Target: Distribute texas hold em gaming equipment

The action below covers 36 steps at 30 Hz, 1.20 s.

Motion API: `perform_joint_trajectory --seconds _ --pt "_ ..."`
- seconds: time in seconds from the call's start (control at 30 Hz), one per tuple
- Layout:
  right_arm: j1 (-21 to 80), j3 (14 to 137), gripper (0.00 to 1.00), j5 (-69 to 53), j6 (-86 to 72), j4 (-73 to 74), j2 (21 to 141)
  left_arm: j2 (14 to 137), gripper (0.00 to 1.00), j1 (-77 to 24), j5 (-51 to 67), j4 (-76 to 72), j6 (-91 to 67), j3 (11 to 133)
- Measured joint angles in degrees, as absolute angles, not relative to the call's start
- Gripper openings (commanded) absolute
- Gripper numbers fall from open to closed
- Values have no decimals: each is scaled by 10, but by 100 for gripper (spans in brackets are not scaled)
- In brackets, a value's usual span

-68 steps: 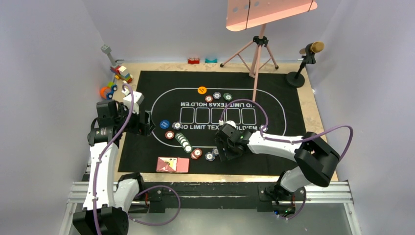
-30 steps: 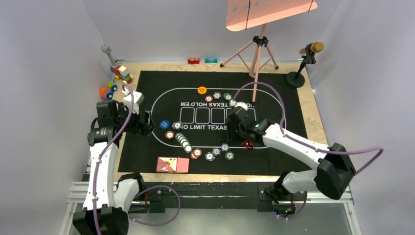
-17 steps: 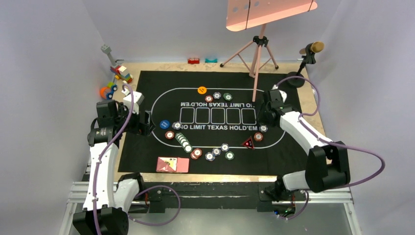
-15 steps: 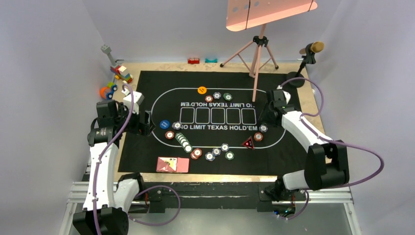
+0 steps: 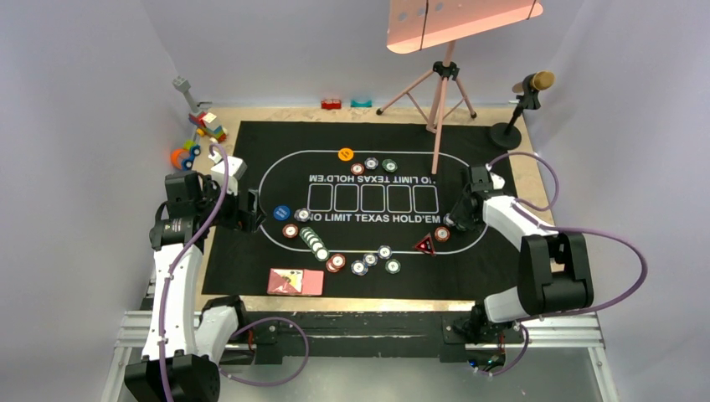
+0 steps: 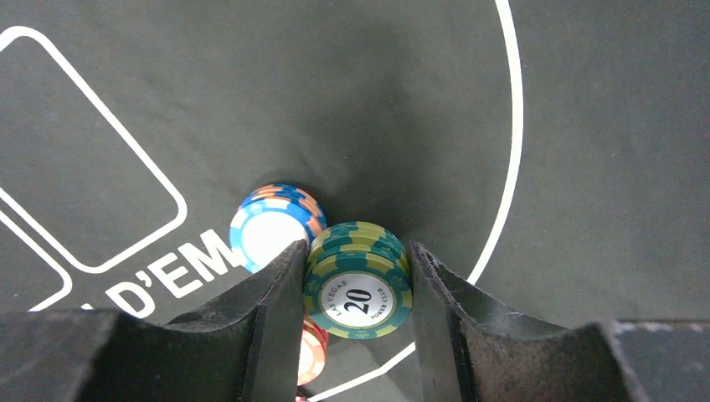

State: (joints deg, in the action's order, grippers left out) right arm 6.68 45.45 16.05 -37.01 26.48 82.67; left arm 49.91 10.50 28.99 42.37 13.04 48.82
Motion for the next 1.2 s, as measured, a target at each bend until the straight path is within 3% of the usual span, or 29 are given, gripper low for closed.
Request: perform_joint_trajectory --seconds 0.23,0.37,0.77,1.2 --pt "59 446 14 160 -384 265 826 499 100 105 291 424 130 488" --pt "57 445 28 158 -387 266 826 499 100 105 293 424 130 488" --pt "56 440 57 146 -384 266 820 499 100 105 297 424 131 488" --pt "56 440 61 130 -375 273 802 499 100 105 298 424 131 488"
